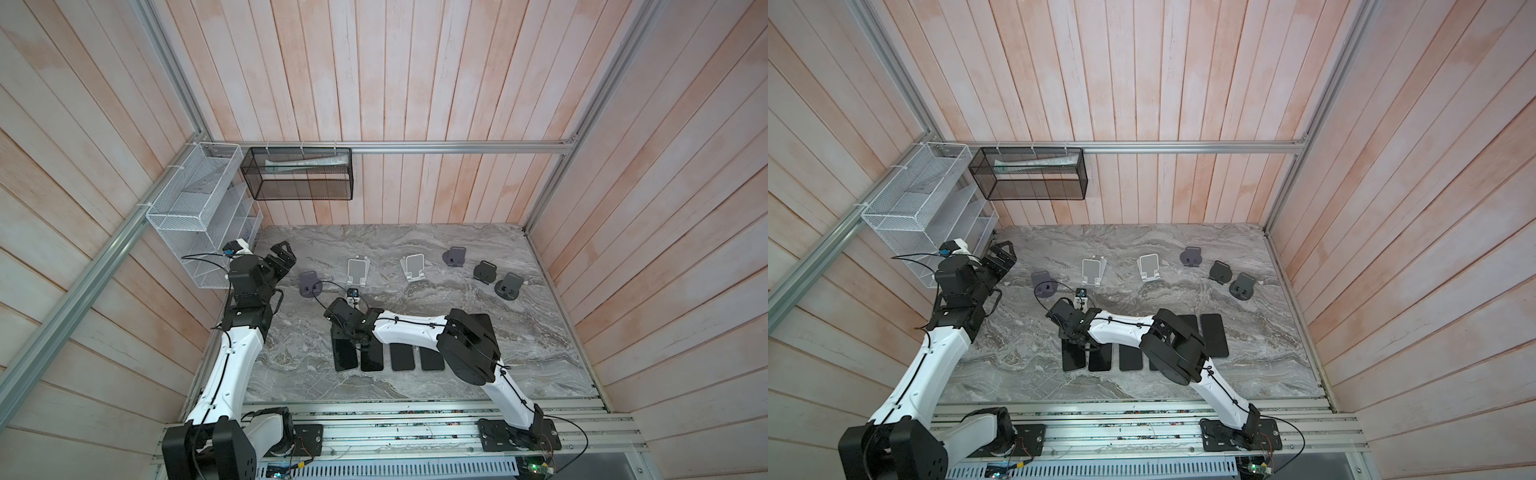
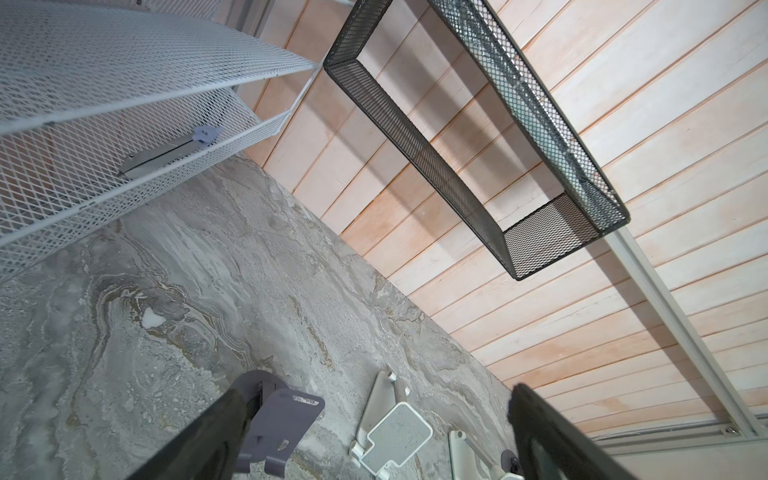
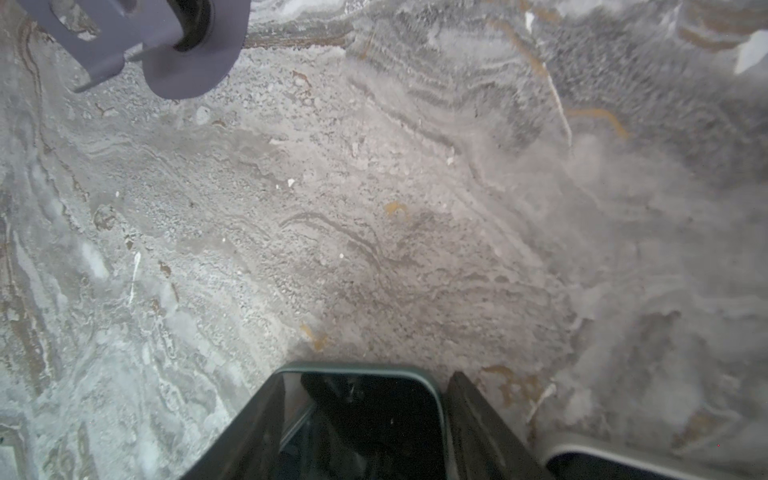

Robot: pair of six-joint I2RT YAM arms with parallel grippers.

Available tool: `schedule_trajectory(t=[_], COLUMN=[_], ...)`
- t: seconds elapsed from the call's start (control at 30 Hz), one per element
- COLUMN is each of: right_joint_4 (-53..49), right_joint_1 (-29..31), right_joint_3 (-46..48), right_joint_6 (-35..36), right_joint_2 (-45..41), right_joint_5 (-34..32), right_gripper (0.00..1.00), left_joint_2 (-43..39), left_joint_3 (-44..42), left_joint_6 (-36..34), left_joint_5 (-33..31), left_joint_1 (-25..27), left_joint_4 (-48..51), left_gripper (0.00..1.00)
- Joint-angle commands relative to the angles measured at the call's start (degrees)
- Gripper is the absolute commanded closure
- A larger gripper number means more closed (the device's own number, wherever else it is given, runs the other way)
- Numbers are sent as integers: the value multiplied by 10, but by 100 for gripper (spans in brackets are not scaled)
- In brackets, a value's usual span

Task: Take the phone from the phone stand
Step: 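Carry the teal-edged phone with the right gripper nearer the robot to the row's end, then lower the phone flat at the end of the row and open the right gripper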

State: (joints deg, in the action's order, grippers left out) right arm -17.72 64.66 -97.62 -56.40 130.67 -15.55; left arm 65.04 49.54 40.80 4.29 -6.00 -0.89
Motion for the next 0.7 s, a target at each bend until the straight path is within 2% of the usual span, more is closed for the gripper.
schedule_trajectory(t=[0.0,0.2,0.47,0.67], right_joint_4=[16,34,50,84], right_joint_1=[-5,-8,-9,-13], right_joint_3=[18,32,44,88], right_joint_6=[-4,0,17,41], right_joint_2=[13,6,-29,-94], right_joint_5=[10,22,23,17], right_gripper=[35,33,26,25], left_joint_2=[4,4,6,7], left_joint_3=[-8,-6,-5,-3], left_joint_6=[2,-1,-7,-14], left_joint_5=[9,9,8,10], left_joint_1=[-4,-4,-4,-4], left_joint_4=[-8,-8,-8,-5], left_gripper=[0,0,0,0])
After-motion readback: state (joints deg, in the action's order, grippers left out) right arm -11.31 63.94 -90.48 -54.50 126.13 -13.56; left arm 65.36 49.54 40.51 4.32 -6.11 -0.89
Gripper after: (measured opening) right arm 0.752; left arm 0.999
